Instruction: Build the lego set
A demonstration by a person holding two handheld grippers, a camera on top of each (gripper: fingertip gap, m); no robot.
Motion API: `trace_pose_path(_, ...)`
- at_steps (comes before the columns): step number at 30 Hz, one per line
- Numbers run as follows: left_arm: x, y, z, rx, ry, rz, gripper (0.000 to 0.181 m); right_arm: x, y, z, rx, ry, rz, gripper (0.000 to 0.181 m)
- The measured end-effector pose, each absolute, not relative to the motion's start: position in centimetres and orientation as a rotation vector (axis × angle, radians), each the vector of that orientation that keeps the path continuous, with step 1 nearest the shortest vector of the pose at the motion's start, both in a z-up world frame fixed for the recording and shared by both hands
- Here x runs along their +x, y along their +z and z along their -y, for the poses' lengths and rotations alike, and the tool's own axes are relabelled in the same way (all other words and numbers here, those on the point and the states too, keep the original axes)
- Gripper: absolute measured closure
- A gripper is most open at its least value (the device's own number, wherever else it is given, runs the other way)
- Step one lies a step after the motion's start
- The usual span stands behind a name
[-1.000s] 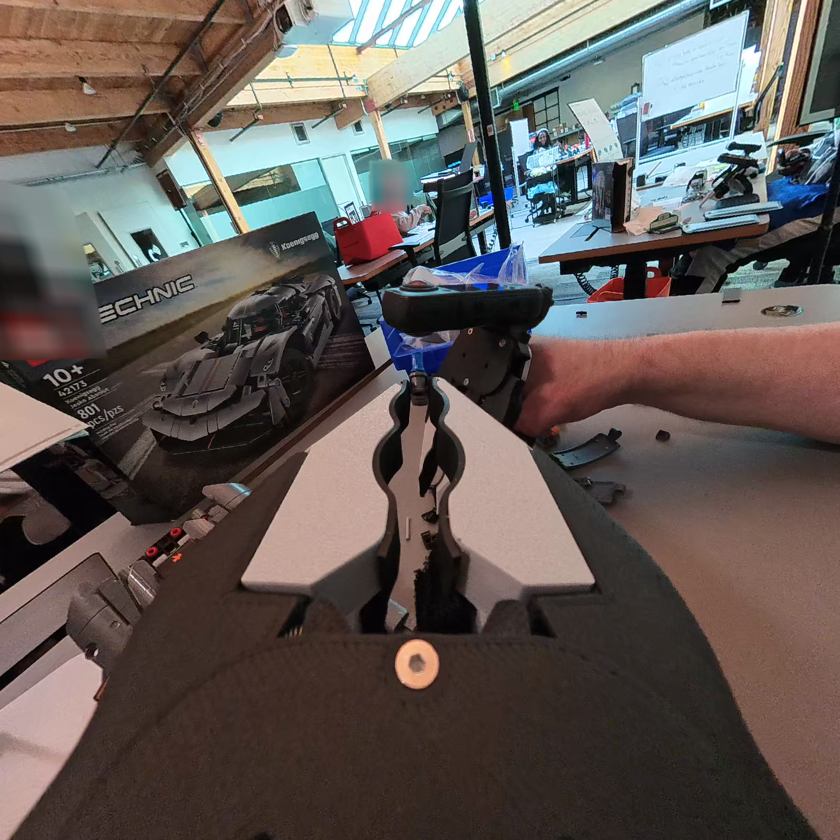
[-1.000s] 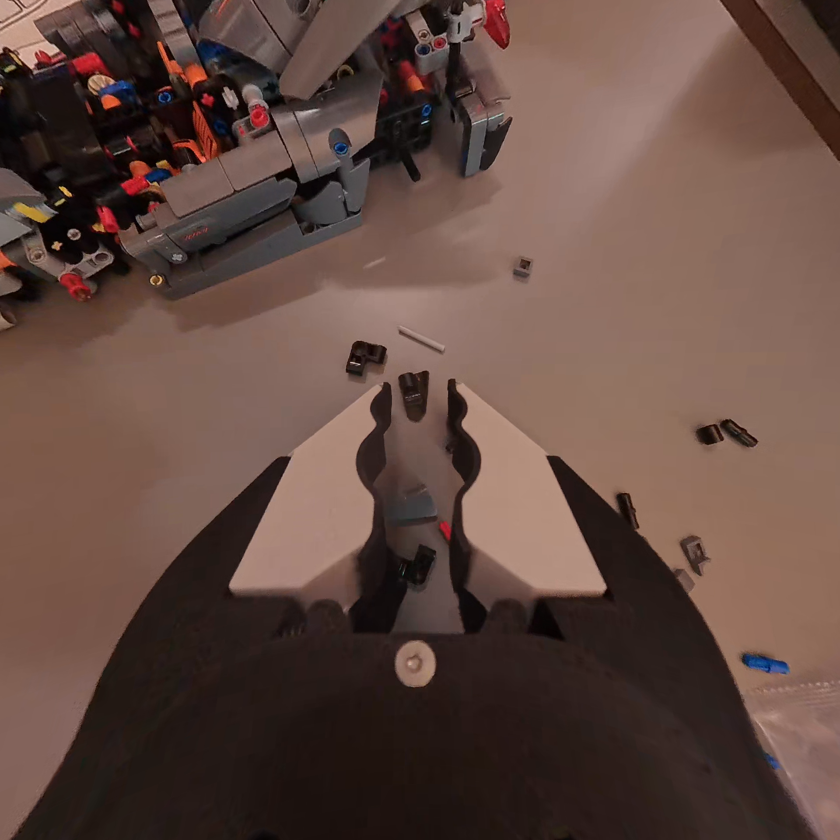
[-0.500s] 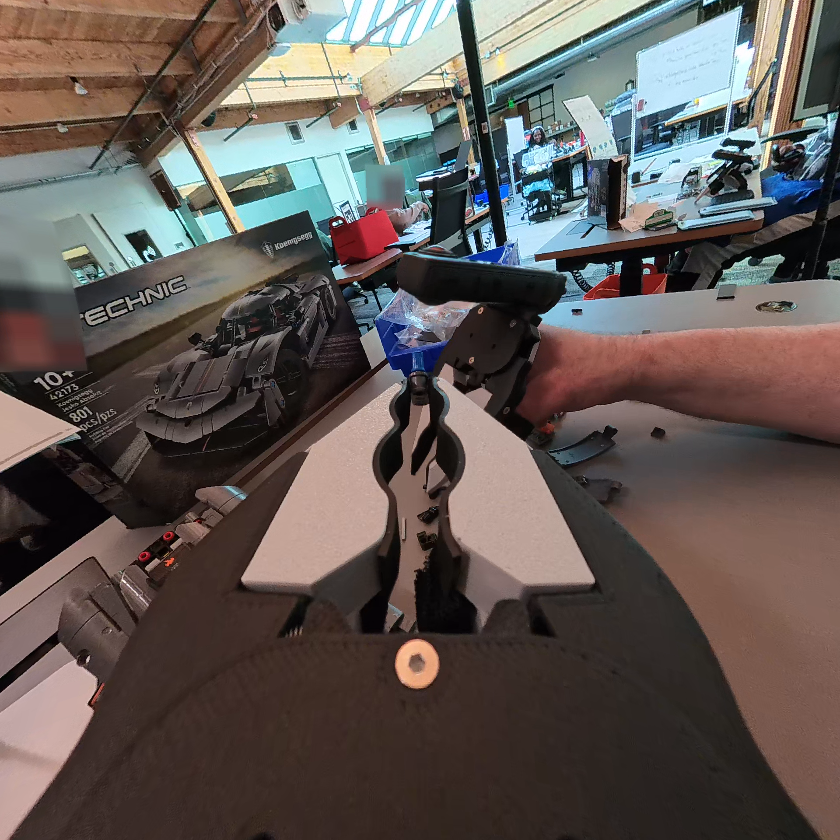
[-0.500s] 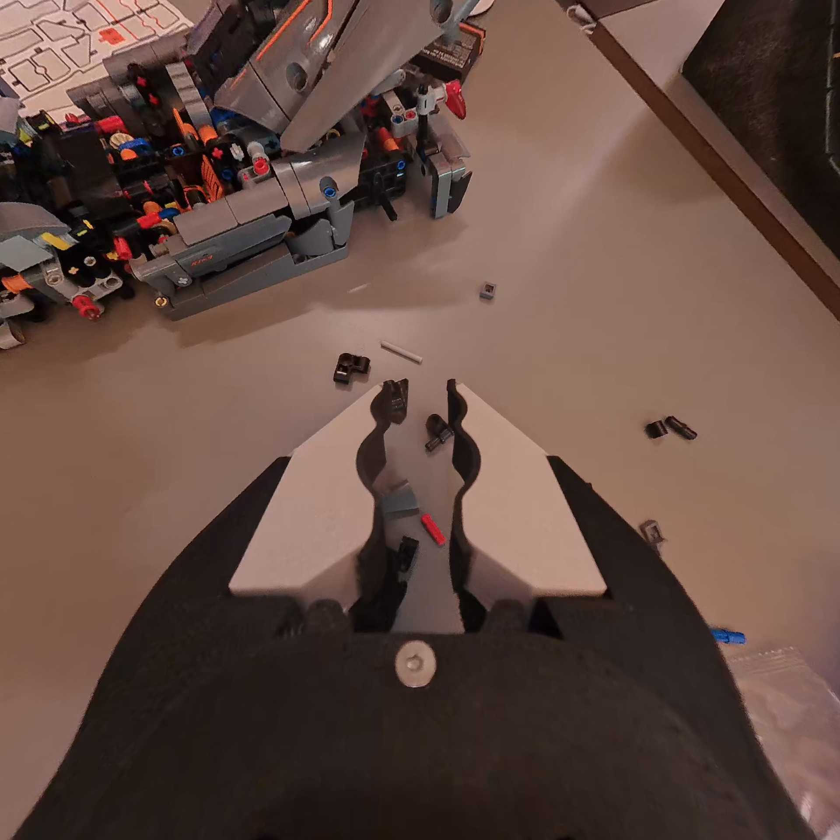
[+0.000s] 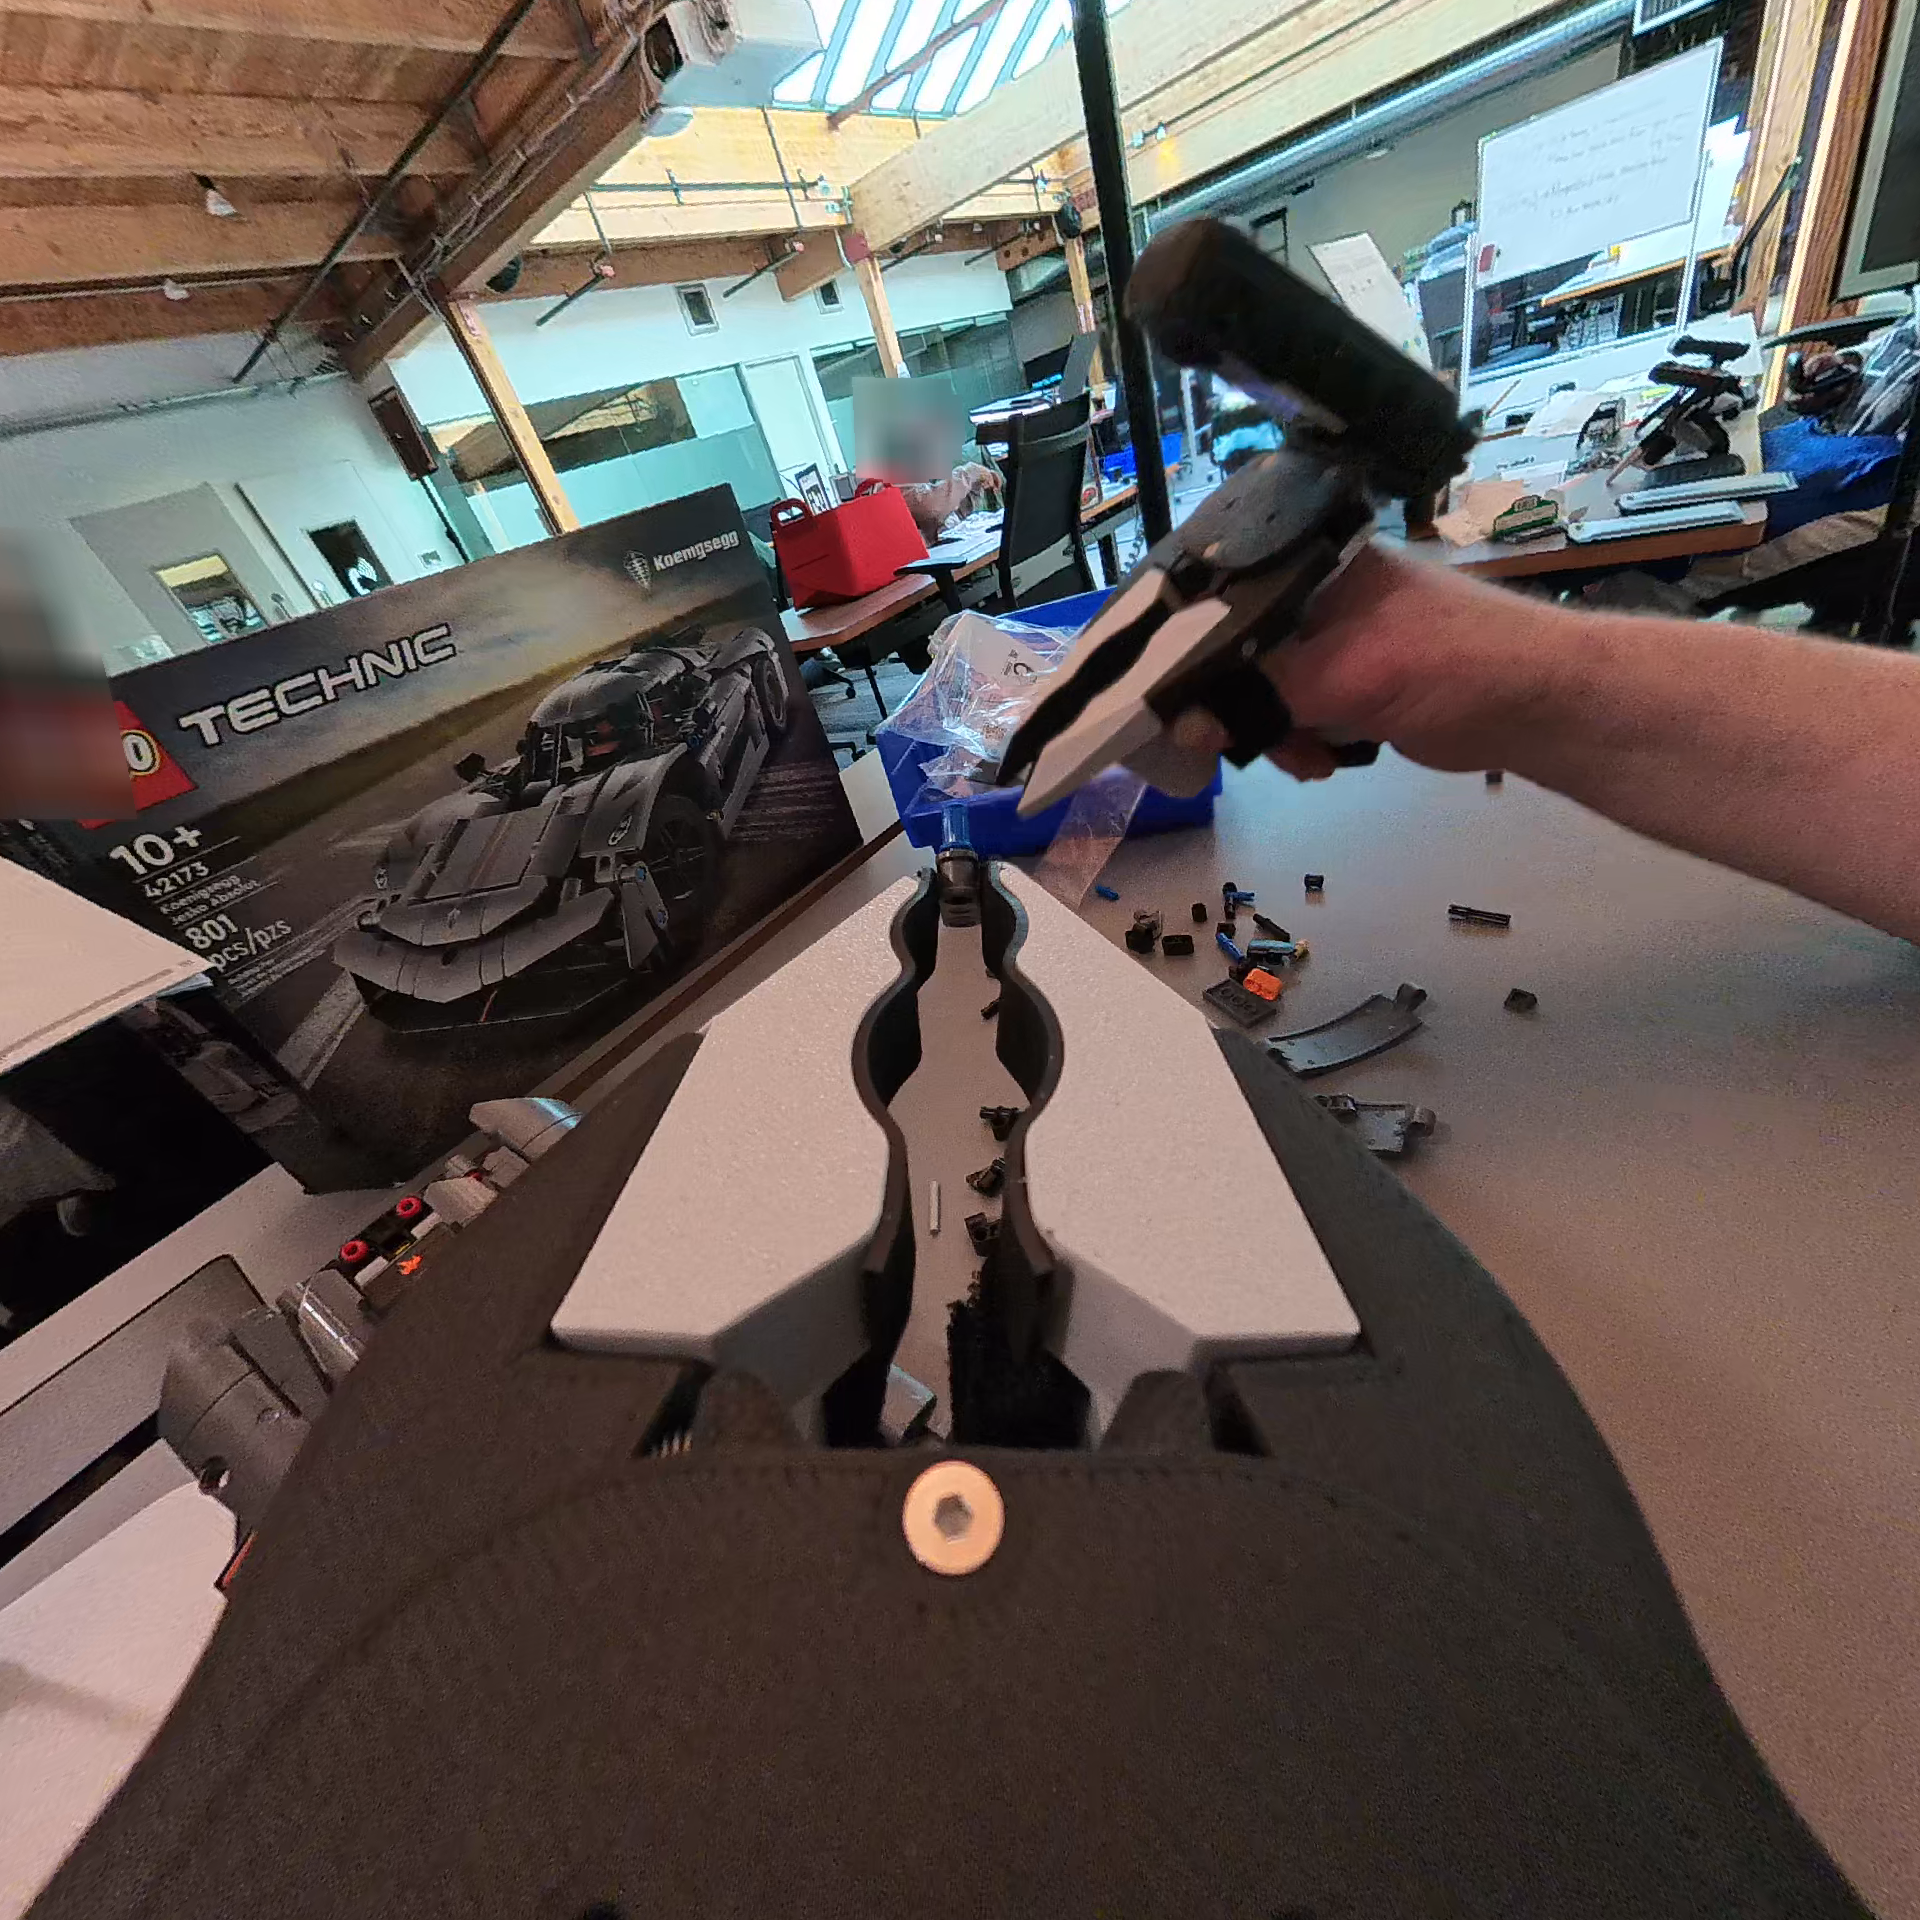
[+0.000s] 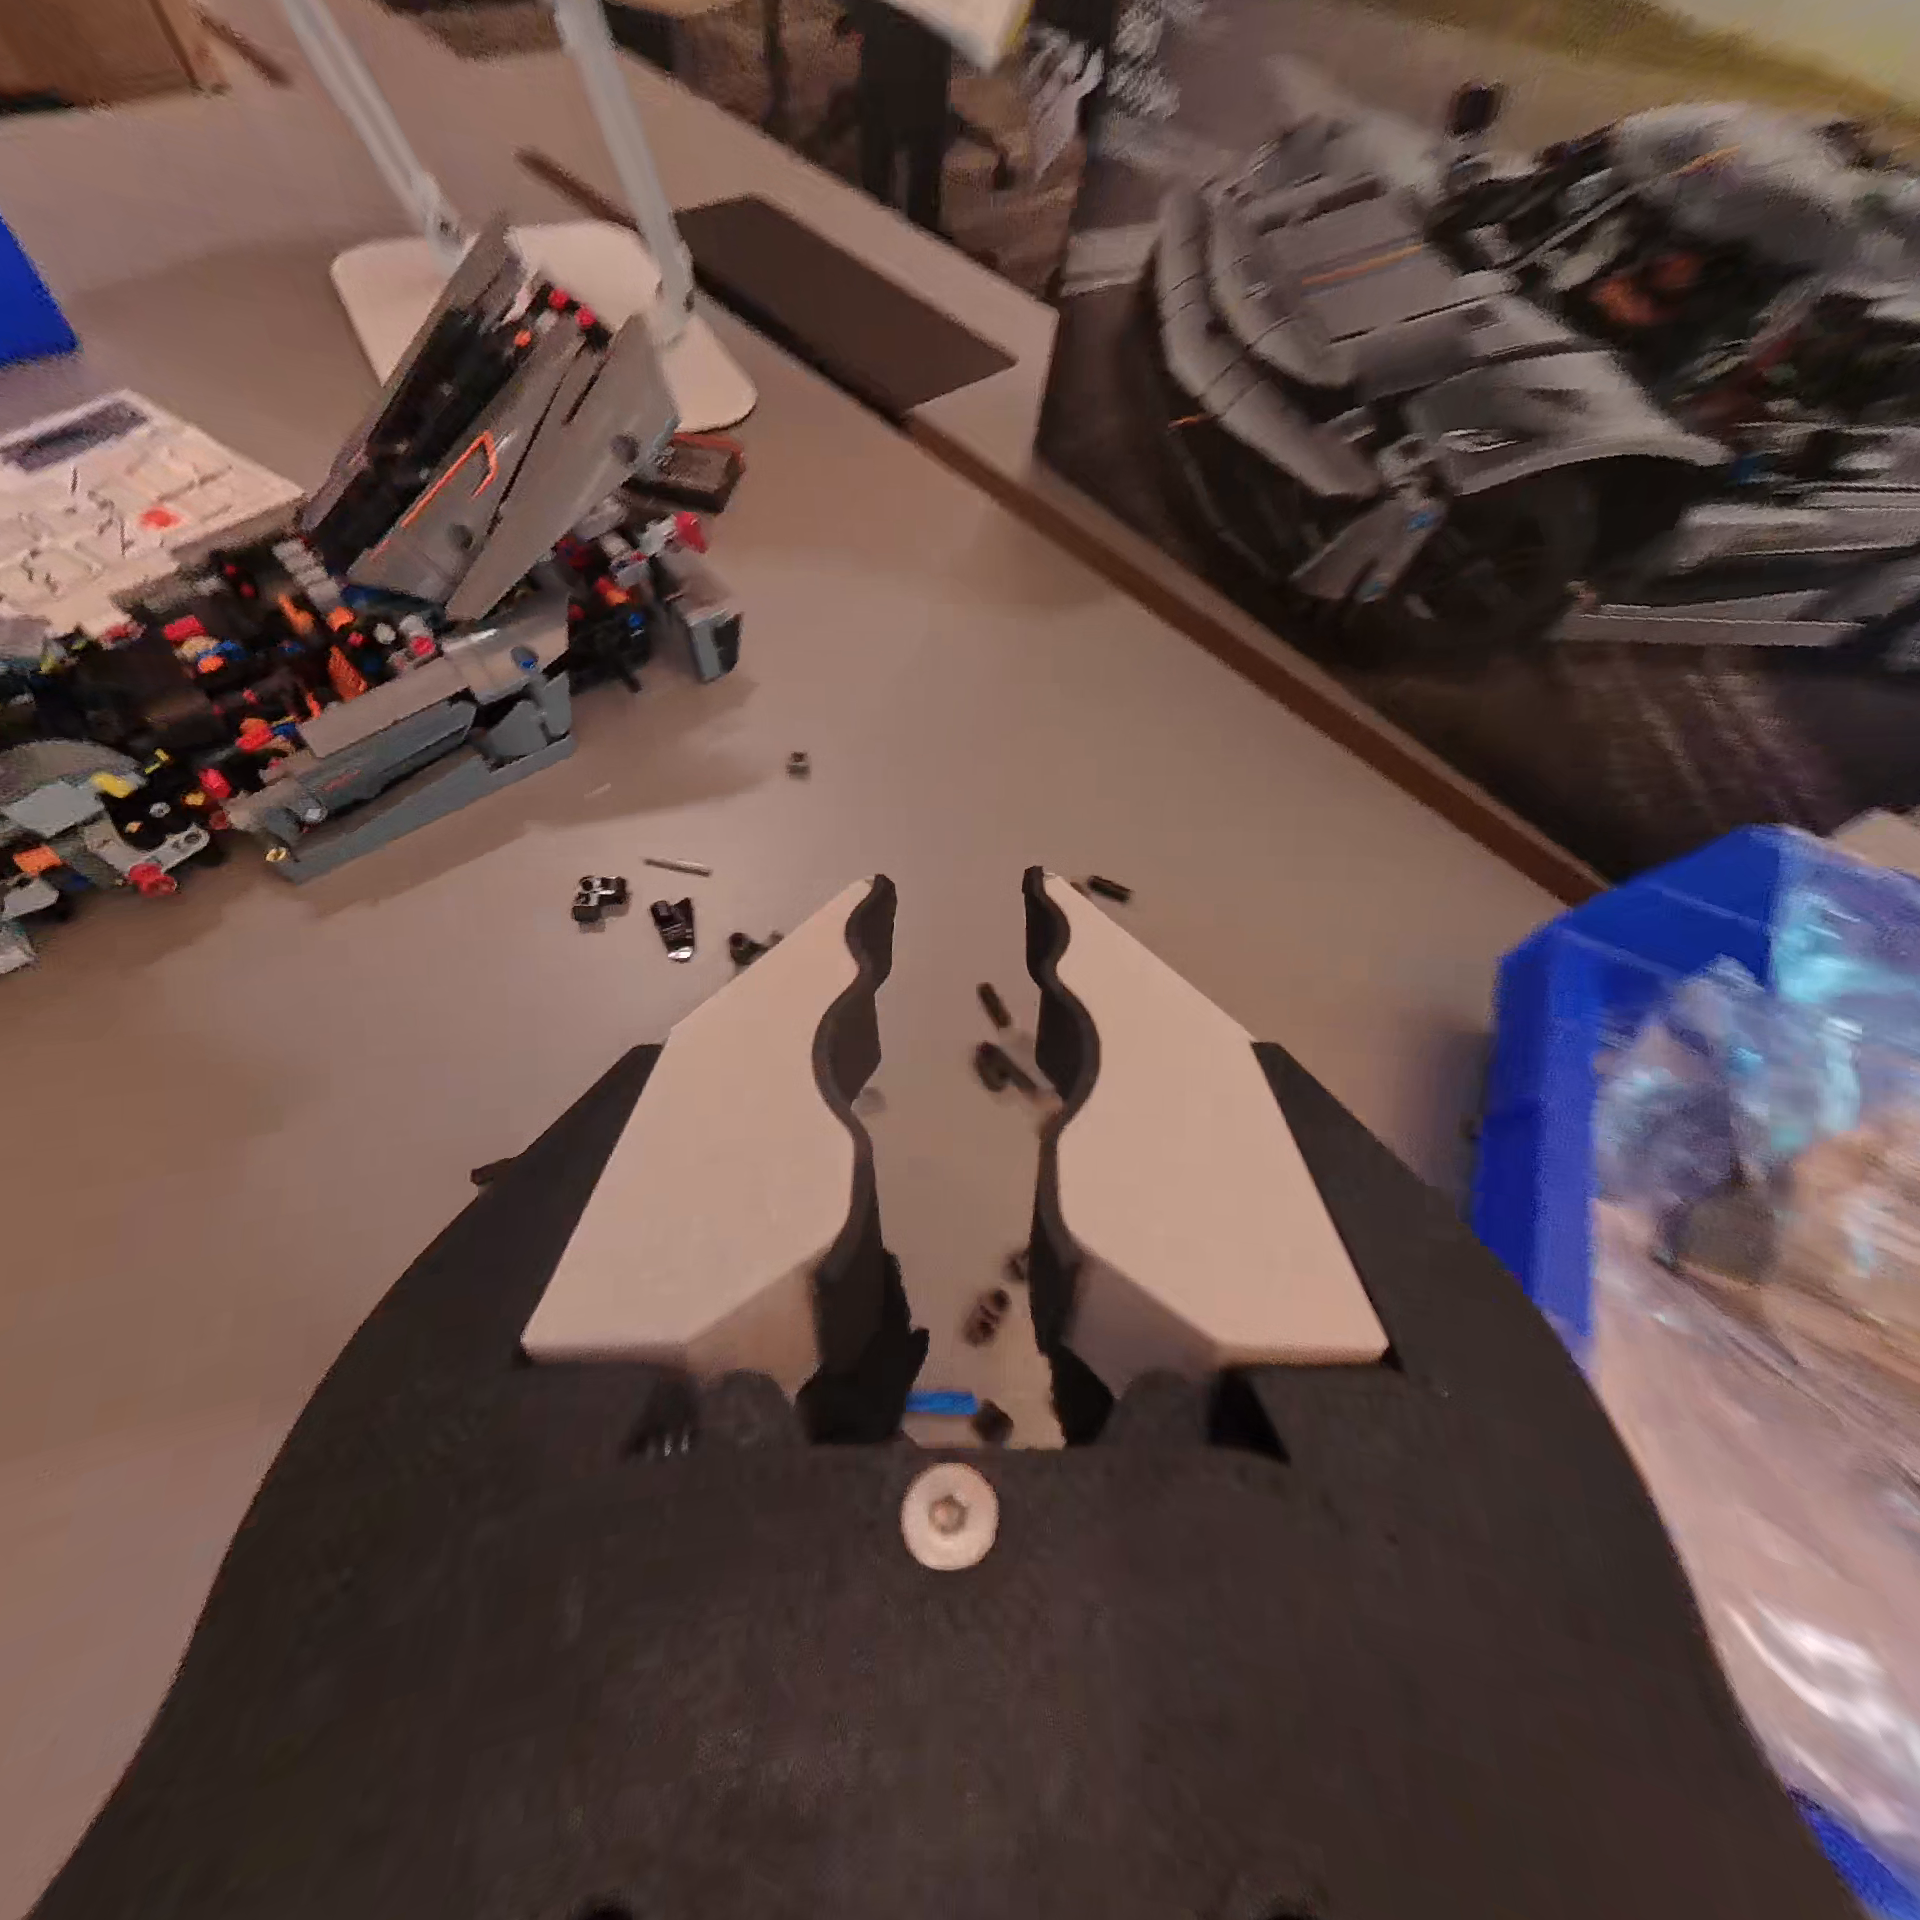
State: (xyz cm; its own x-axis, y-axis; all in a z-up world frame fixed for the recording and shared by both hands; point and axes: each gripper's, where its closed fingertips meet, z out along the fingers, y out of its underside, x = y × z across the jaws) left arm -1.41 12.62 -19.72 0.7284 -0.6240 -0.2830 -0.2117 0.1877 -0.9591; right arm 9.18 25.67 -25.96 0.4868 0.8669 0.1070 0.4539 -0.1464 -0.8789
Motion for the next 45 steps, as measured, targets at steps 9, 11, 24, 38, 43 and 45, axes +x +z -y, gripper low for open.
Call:
trace_pose_path(9, -1.0, -20.4, -12.9, -1.407, -0.321, -0.772, 0.176, 17.7, -25.9, -27.7, -1.829, 0.538, 0.964, 0.160)
trace_pose_path(11, -1.0, -20.6, -13.0, -1.412, -0.318, -0.772, 0.176, 17.6, -26.5, -27.6, -1.850, 0.542, 0.983, 0.160)
trace_pose_path(24, -0.6, -21.2, -13.1, -1.428, -0.326, -0.791, 0.176, 15.3, -36.2, -26.3, -2.173, 0.412, 1.256, 0.157)
trace_pose_path(38, -0.3, -21.4, -13.2, -1.432, -0.329, -0.799, 0.176, 14.5, -36.0, -25.0, -2.144, 0.529, 1.307, 0.167)
trace_pose_path(43, -0.3, -21.4, -13.1, -1.430, -0.331, -0.803, 0.176, 9.9, -32.2, -19.1, -1.865, 0.994, 1.486, 0.167)
trace_pose_path(45, -0.2, -21.4, -13.1, -1.431, -0.331, -0.806, 0.176, 8.2, -31.8, -16.0, -1.764, 1.066, 1.628, 0.168)
